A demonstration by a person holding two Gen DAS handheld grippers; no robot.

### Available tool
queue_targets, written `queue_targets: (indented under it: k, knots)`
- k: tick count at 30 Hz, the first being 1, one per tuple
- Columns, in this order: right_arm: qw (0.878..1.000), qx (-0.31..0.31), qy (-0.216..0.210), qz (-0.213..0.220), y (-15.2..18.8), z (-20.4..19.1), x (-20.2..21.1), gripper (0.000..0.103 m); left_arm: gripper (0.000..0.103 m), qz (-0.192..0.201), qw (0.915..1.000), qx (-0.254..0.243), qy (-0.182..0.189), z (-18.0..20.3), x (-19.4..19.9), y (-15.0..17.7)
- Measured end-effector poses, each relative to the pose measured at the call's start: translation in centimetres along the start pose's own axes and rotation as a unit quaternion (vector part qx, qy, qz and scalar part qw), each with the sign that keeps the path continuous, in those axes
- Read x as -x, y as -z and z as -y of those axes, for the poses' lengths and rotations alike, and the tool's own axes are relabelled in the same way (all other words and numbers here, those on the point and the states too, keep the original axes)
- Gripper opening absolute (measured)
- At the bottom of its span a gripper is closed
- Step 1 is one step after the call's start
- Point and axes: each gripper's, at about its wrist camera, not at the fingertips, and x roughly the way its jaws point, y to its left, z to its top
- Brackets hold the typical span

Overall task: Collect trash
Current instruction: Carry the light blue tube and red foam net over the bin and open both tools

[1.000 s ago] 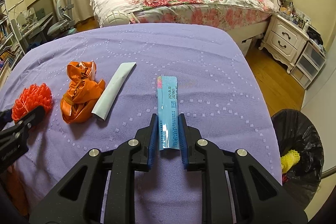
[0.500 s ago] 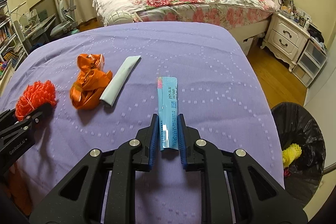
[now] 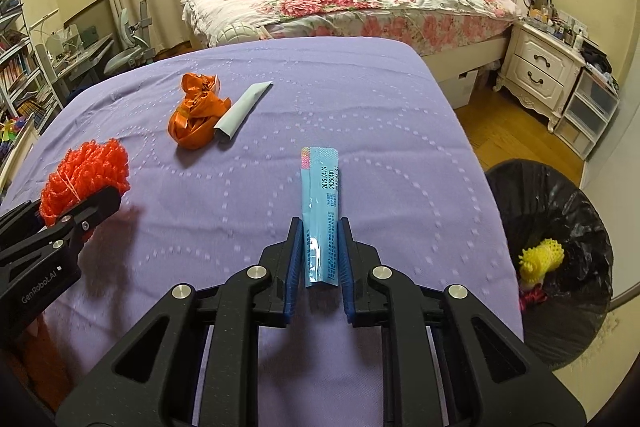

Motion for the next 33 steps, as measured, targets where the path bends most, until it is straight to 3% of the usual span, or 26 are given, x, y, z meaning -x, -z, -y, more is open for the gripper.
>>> queue_targets:
  k: [10,19,27,33]
  knots:
    - [0.999,-0.031,0.013,0.026,2.1,3.6,3.6,0.017,0.046,0.024,0.9988,-0.031,0.029,4.7,2.1,0.8]
    - [0.994,-0.083,0.051,0.047,3.7,9.5,6.1,0.017,0.046,0.031,0.9945,-0.082,0.057,10.8,2.2,0.9]
    - [0.986,-0.125,0.096,0.053,4.8,14.7,6.9,0.017,0.046,0.025,0.9879,-0.120,0.095,16.6,0.5,0.2]
    - [0.980,-0.150,0.122,0.048,5.2,17.8,6.5,0.017,0.046,0.021,0.9845,-0.141,0.103,19.9,-1.5,-0.8]
